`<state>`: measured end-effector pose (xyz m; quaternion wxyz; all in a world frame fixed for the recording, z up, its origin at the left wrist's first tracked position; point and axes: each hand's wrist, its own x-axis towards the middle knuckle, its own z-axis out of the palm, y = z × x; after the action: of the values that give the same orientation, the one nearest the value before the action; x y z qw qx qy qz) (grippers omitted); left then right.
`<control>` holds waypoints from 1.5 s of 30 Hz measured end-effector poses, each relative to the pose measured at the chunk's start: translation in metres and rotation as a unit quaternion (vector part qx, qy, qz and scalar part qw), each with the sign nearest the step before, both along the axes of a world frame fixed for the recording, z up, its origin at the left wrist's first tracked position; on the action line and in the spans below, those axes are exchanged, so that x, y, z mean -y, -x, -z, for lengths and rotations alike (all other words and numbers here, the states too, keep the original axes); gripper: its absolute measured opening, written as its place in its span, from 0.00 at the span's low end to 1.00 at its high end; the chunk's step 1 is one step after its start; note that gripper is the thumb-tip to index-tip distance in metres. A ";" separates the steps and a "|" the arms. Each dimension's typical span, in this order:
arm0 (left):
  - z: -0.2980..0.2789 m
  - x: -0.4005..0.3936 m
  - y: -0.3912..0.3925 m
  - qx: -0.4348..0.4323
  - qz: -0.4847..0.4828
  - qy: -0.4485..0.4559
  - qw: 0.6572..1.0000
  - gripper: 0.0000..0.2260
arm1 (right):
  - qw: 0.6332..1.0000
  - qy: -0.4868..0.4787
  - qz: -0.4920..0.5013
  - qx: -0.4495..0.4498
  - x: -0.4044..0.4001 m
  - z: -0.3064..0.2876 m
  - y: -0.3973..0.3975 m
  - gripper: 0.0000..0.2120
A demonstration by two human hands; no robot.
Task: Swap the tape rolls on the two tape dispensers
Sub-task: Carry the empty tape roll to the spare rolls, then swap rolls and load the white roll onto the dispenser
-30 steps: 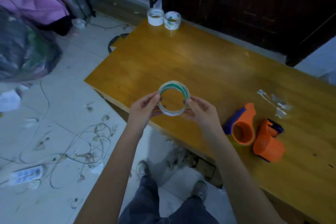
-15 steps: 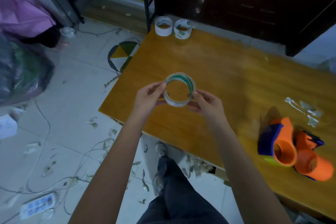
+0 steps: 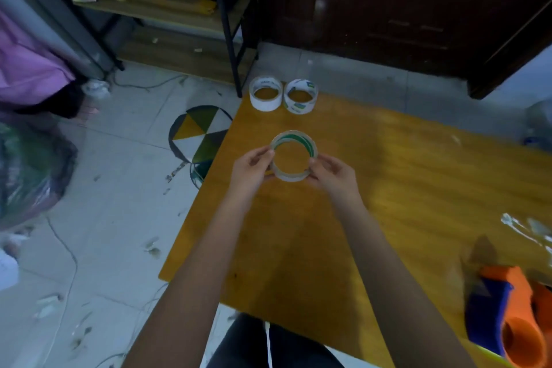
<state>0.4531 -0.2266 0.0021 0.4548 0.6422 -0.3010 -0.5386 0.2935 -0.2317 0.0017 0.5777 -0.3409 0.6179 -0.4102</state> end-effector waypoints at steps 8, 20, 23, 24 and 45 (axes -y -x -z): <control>0.037 0.056 -0.009 0.004 0.020 -0.071 0.997 0.17 | 0.993 -0.056 0.020 -0.105 0.045 0.033 -0.021 0.14; 0.068 0.103 -0.029 0.132 0.122 -0.060 0.982 0.17 | 0.965 -0.102 0.000 -0.244 0.082 0.051 -0.044 0.16; 0.058 0.092 -0.038 0.269 0.175 -0.003 0.947 0.21 | 0.942 -0.063 0.030 -0.329 0.085 0.048 -0.037 0.20; 0.055 0.083 -0.040 0.375 0.194 0.056 0.905 0.21 | 0.920 -0.011 0.035 -0.390 0.090 0.047 -0.033 0.20; 0.073 0.050 -0.019 0.611 0.382 0.208 0.661 0.27 | 0.692 0.233 -0.086 -0.678 0.171 0.013 -0.016 0.09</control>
<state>0.4718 -0.2764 -0.0713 0.0446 0.5443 -0.8343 -0.0750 0.3099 -0.4032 -0.0112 -0.0637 -0.7016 0.6944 -0.1469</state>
